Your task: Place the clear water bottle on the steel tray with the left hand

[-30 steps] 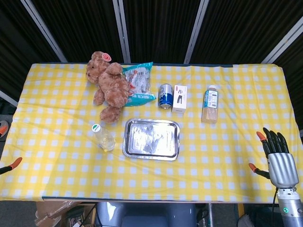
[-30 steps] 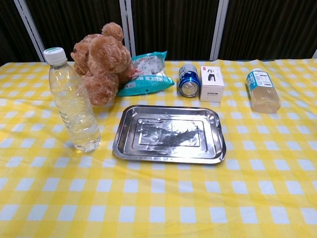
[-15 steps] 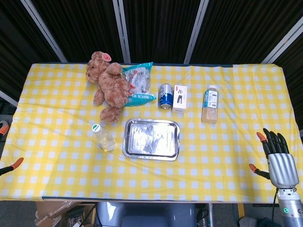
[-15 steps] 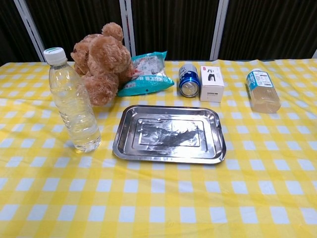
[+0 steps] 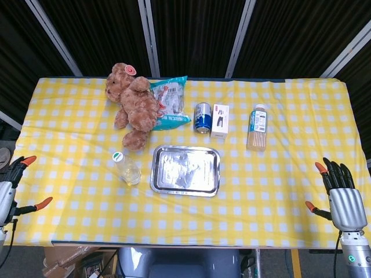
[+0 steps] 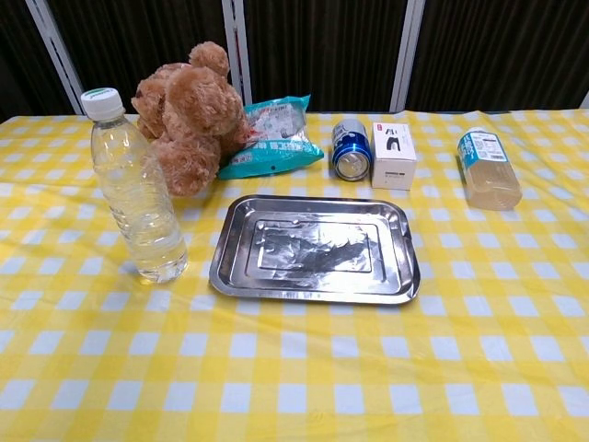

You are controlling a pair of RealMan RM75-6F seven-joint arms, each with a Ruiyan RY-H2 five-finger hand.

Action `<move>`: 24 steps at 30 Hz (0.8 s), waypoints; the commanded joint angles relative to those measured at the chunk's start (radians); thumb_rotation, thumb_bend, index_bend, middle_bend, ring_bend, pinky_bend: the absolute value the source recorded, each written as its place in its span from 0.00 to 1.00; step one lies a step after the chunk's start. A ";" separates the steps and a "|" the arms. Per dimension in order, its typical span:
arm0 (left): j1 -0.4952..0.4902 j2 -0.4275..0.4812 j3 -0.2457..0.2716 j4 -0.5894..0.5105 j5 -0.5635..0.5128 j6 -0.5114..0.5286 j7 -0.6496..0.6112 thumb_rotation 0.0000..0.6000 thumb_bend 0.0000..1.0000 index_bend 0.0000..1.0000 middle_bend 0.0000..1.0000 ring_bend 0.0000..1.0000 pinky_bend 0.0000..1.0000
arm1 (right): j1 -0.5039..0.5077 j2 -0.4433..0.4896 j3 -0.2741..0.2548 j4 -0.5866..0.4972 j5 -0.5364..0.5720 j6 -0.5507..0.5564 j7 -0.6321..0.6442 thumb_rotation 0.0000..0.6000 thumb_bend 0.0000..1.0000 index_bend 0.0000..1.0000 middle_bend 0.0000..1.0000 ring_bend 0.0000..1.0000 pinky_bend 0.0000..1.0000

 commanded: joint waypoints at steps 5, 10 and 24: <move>-0.162 -0.018 -0.041 -0.073 -0.076 -0.251 -0.296 1.00 0.13 0.09 0.07 0.00 0.00 | 0.003 0.001 0.000 0.001 0.003 -0.009 0.007 1.00 0.05 0.10 0.00 0.00 0.00; -0.200 -0.108 -0.078 -0.043 -0.174 -0.295 -0.245 1.00 0.13 0.08 0.07 0.00 0.00 | 0.004 0.002 -0.002 -0.001 0.004 -0.016 0.010 1.00 0.05 0.10 0.00 0.00 0.00; -0.253 -0.294 -0.128 0.050 -0.318 -0.320 -0.040 1.00 0.13 0.10 0.08 0.00 0.00 | 0.010 0.007 -0.003 -0.007 0.012 -0.036 0.021 1.00 0.05 0.10 0.00 0.00 0.00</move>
